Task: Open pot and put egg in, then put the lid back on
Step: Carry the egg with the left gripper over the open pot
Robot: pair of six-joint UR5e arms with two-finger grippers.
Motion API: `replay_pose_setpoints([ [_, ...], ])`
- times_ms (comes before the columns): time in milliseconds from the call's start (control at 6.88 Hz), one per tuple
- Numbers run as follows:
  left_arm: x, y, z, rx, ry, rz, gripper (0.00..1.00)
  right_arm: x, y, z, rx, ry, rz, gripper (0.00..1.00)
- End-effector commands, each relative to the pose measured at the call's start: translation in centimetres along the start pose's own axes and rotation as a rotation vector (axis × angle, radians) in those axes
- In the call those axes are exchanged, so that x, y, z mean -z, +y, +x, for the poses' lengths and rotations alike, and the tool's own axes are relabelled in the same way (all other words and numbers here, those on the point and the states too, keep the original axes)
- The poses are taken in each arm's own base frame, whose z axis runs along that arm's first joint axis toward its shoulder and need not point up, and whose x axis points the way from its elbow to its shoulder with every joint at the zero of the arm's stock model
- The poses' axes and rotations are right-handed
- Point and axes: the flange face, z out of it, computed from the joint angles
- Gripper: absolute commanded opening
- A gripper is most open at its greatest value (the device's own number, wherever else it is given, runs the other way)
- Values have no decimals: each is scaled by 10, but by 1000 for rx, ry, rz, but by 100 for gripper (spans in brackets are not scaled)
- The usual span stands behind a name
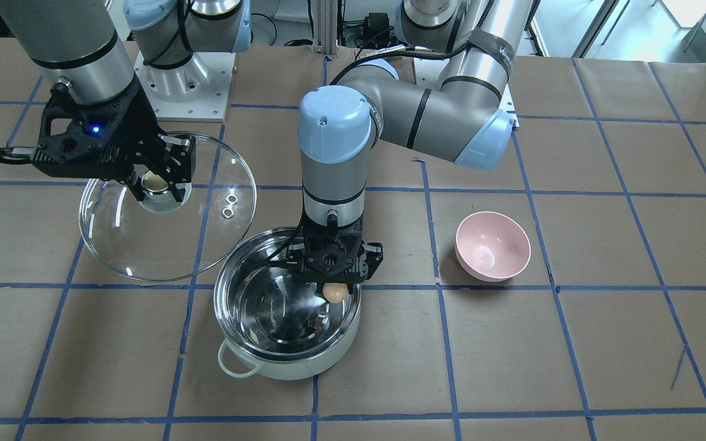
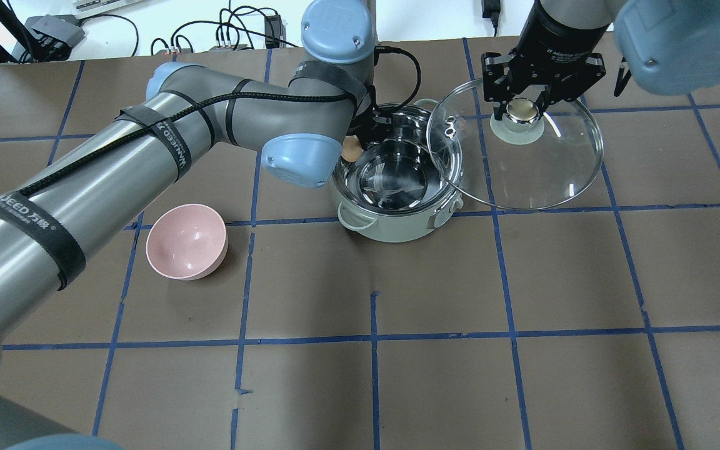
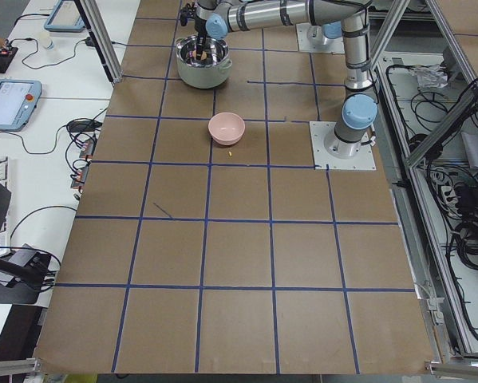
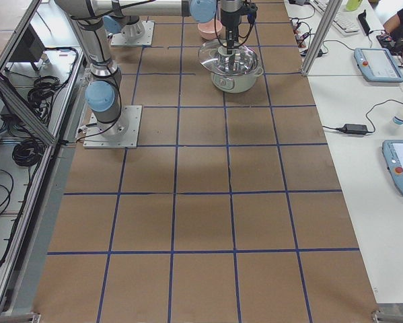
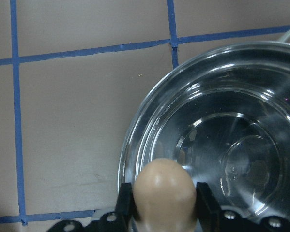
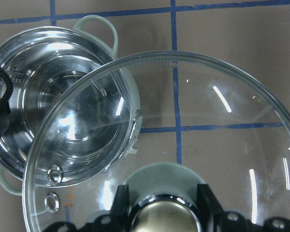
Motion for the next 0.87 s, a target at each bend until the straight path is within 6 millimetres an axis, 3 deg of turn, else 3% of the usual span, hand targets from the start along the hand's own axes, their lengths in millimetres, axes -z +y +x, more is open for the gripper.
replay_pose_setpoints([
  [0, -23, -1, 5, 15, 4, 10, 23, -1, 0, -2, 1, -16, -3, 15],
  [145, -24, 2, 9, 9, 5, 7, 25, -2, 0, -1, -1, -14, -6, 16],
  [291, -25, 6, 11, 3, 6, 7, 39, -1, 1, -2, 1, -16, -4, 16],
  [436, -30, 11, 10, -2, 6, 9, 64, -1, 1, -4, 4, -16, -3, 16],
  [726, -13, 11, 8, -14, 15, 35, 81, -1, 1, -4, 15, -16, -3, 17],
])
